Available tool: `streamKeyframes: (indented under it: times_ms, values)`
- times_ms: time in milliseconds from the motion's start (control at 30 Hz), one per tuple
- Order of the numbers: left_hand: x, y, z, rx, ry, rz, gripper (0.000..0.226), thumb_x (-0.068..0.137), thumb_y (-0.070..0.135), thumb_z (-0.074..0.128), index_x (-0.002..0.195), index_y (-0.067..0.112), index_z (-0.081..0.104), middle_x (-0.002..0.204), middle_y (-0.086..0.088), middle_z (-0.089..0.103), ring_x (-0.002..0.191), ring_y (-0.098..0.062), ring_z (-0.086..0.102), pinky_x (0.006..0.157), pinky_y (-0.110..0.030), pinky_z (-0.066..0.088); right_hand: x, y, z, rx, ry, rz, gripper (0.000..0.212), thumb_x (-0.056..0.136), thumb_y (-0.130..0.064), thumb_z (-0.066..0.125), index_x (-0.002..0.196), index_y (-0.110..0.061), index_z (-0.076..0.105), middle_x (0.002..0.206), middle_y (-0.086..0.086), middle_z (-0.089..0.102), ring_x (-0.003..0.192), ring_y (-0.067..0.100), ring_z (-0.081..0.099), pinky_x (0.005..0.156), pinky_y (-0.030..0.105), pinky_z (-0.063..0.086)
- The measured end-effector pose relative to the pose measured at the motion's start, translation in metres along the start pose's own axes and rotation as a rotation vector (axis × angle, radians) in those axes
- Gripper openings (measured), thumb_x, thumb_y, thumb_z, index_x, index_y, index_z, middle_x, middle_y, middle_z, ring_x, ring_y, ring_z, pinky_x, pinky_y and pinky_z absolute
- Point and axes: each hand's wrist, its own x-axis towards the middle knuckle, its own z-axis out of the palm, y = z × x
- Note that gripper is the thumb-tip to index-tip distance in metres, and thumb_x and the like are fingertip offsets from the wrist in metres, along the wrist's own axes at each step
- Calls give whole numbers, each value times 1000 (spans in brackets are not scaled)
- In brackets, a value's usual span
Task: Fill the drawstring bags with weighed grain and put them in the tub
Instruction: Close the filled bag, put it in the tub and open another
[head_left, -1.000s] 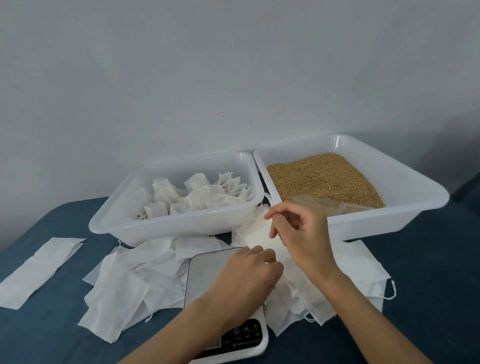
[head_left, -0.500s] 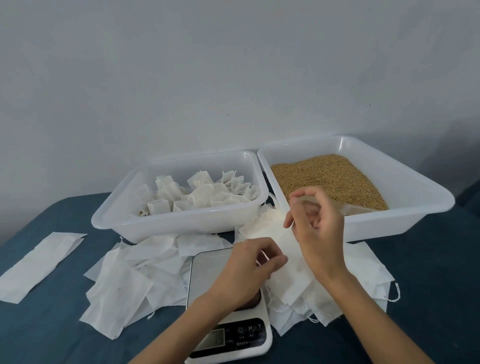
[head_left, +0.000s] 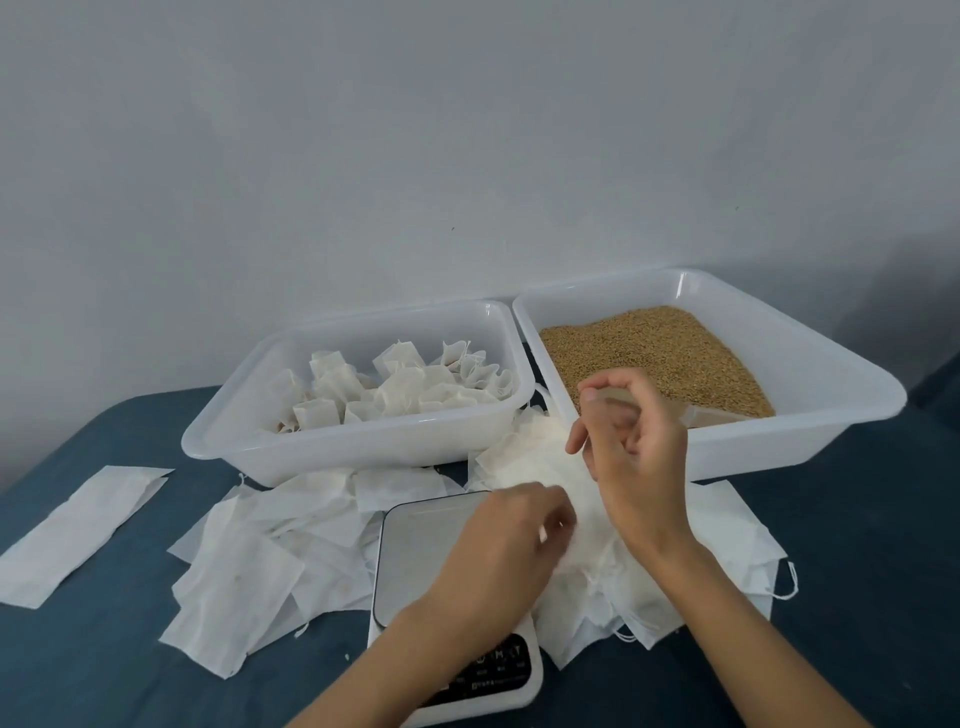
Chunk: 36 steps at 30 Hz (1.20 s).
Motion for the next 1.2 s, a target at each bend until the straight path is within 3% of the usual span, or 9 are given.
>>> streamKeyframes:
  times_ms: [67, 200, 333, 433, 700, 900, 1067, 1200]
  values:
    - [2, -13, -10, -213, 155, -118, 21, 98, 8, 67, 82, 22, 64, 77, 12, 65, 63, -6, 57, 62, -18, 47, 0, 0, 1, -12, -13, -15, 3, 101, -19, 58, 100, -21, 60, 62, 6, 65, 48, 9, 55, 51, 17, 40]
    - [9, -47, -37, -603, 405, -284, 20, 95, -7, 68, 89, 12, 70, 75, 7, 70, 61, -7, 60, 58, -23, 52, -8, 3, 9, -83, -138, -22, 7, 95, -28, 65, 99, -27, 60, 66, -1, 66, 59, 21, 64, 52, 31, 49]
    - [8, -57, -39, -687, 428, -252, 14, 93, -3, 72, 87, 10, 73, 77, 1, 71, 70, -10, 63, 64, -21, 53, -17, 13, 20, -102, -336, 134, 18, 91, -43, 66, 104, -32, 61, 92, -9, 67, 81, 18, 68, 60, 39, 59]
    - [5, -52, -29, -729, 372, -197, 11, 95, 1, 72, 92, 12, 72, 81, -4, 72, 74, -15, 65, 68, -25, 54, -21, 20, 25, -42, -385, 198, 19, 93, -40, 68, 106, -27, 61, 99, -6, 69, 93, 20, 69, 63, 48, 61]
    - [-2, -51, -24, -719, 358, -146, 20, 90, -6, 72, 87, 14, 76, 80, -3, 74, 75, -14, 69, 73, -21, 55, -25, 23, 29, 97, -432, 264, 21, 94, -32, 72, 105, -17, 62, 95, 5, 72, 91, 27, 73, 75, 41, 63]
    - [-5, -55, -22, -787, 385, -173, 20, 92, 1, 75, 88, 20, 78, 82, -3, 76, 73, -15, 71, 71, -22, 56, -25, 22, 29, 106, -351, 268, 13, 94, -10, 71, 97, -11, 58, 86, 8, 75, 81, 25, 75, 73, 33, 61]
    - [-5, -57, -20, -883, 456, -190, 12, 92, 1, 69, 92, 13, 67, 77, -3, 67, 65, -19, 64, 68, -27, 56, -27, 27, 27, -283, -368, -22, 22, 97, -1, 63, 89, -22, 63, 85, -10, 68, 79, 14, 71, 73, 32, 59]
    - [-5, -53, -21, -893, 421, -147, 7, 90, 11, 74, 93, 15, 68, 79, -2, 68, 66, -20, 64, 70, -29, 56, -29, 32, 25, -328, -372, -84, 34, 93, 7, 63, 108, -19, 77, 97, -15, 69, 81, 11, 69, 73, 19, 54]
